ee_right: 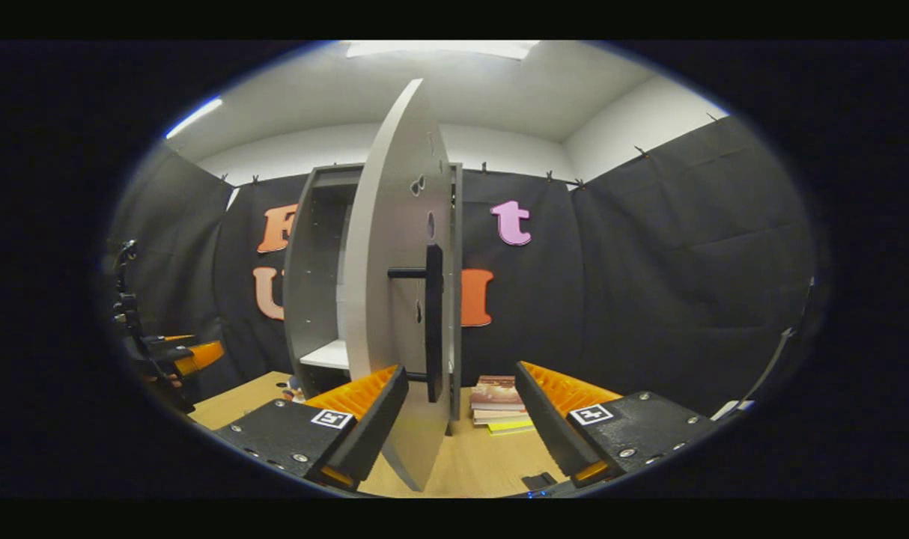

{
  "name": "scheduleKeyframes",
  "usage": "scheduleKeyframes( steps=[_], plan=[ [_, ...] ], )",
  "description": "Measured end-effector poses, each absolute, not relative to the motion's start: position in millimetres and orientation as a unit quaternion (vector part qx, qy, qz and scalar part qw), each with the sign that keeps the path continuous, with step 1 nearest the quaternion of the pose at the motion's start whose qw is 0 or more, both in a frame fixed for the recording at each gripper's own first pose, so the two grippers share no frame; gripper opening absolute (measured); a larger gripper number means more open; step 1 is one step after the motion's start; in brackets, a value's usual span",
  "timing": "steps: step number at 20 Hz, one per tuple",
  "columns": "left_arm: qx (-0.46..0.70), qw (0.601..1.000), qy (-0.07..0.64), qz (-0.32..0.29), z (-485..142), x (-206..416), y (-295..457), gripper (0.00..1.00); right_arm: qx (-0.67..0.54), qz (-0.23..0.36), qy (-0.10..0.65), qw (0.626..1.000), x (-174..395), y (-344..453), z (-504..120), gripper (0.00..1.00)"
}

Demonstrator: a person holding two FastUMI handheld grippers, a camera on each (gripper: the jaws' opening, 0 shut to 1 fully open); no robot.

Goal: Open the cabinet door with the right hand, grasp the bottle in the cabinet with the left hand and place it on the coaster, then close the cabinet door with the right hand.

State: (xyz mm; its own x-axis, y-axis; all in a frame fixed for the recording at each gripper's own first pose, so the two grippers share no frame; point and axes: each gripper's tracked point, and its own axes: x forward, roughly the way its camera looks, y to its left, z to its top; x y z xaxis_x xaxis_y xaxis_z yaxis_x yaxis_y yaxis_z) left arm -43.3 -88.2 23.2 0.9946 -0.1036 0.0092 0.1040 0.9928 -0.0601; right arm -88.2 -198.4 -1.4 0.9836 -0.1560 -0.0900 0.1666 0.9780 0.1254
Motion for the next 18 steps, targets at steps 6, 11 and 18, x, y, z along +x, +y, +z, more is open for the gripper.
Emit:
scheduleKeyframes(
  steps=[6, 11, 18],
  plan=[
    [-0.030, 0.999, 0.003, -0.031, 15, -23, -52, 0.90, 0.155, 0.004, 0.038, 0.987, -50, -131, -10, 0.90],
    [-0.026, 0.999, 0.002, -0.019, 12, -11, -33, 0.89, 0.186, 0.053, 0.040, 0.980, -6, -88, -15, 0.99],
    [-0.021, 1.000, 0.016, 0.013, -8, 7, 12, 0.90, 0.152, 0.107, 0.038, 0.982, 66, -8, -10, 0.96]
  ],
)
